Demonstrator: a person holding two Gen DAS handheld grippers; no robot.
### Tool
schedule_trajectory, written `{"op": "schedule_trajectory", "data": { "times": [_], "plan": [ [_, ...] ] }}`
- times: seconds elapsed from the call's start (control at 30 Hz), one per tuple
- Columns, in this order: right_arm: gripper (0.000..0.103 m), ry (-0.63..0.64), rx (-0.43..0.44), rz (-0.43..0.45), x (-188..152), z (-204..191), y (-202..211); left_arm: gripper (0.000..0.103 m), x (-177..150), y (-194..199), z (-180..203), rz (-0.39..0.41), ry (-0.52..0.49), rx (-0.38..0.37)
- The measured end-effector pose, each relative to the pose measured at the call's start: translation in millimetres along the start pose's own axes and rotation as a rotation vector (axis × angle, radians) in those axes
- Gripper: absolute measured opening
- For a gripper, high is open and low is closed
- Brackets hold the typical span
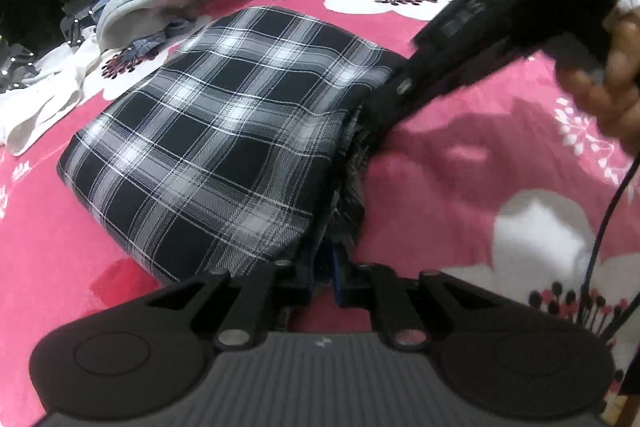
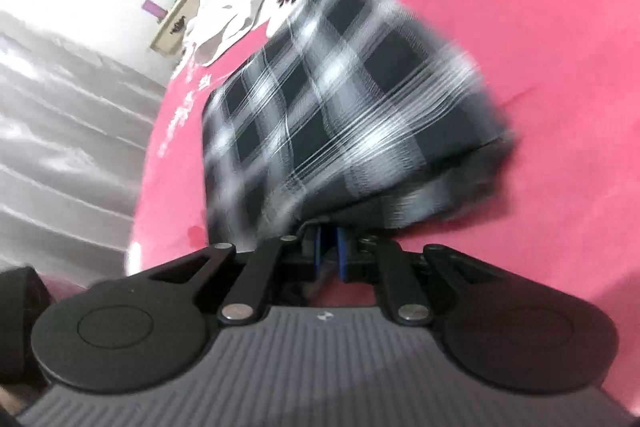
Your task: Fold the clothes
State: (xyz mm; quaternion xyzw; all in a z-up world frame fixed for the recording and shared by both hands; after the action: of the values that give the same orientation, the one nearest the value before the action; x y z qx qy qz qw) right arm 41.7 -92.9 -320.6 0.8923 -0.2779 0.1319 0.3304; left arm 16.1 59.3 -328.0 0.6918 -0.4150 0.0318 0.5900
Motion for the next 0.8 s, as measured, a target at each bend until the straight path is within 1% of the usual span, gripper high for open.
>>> {"op": "schedule_trajectory", "data": {
  "times": [0.03,0.07,0.13,0.17,0.27,0.4,0.6,0.7,0.8],
  "plan": [
    [0.009,0.041,-0.032,0.003,1,-2,10,0.010,0,0,-1,-0.004,0.009,-0.002],
    [0.009,0.052,-0.074,0.017,3,4,18,0.010,0,-1,-2,-0.009,0.019,-0.004],
    [0.009,0.066,-0.160,0.048,8,19,32,0.011,0,-2,-2,-0.018,0.034,-0.009],
    [0.009,0.041,-0.188,0.059,11,28,36,0.011,1,-2,-3,-0.021,0.034,-0.009],
    [0.009,0.003,-0.218,0.076,18,38,45,0.011,2,-3,-3,-0.026,0.036,-0.007],
    [0.009,0.122,-0.119,0.007,15,21,60,0.011,2,-3,-4,-0.037,0.048,-0.004],
    [0.009,0.293,-0.112,-0.127,26,14,41,0.012,6,-3,-7,-0.076,0.094,-0.006],
    [0.008,0.379,-0.109,-0.194,32,10,31,0.019,6,4,-20,-0.133,0.191,-0.052],
    [0.009,0.464,-0.106,-0.262,38,7,21,0.019,2,24,-44,-0.143,0.360,-0.102]
  ]
}}
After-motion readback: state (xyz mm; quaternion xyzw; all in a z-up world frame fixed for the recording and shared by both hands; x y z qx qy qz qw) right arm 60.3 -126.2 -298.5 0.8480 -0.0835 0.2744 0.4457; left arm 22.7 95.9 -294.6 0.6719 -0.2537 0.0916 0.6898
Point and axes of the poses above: each gripper's, at about its wrist camera, not at the fingertips, and y roughly against the way its jaws point, z to its right, x to its top, the point moved 1 cm from there along -y, roughly the way its jaws point, and after that the axes turned 15 degrees about x, right-handed, at the moved point
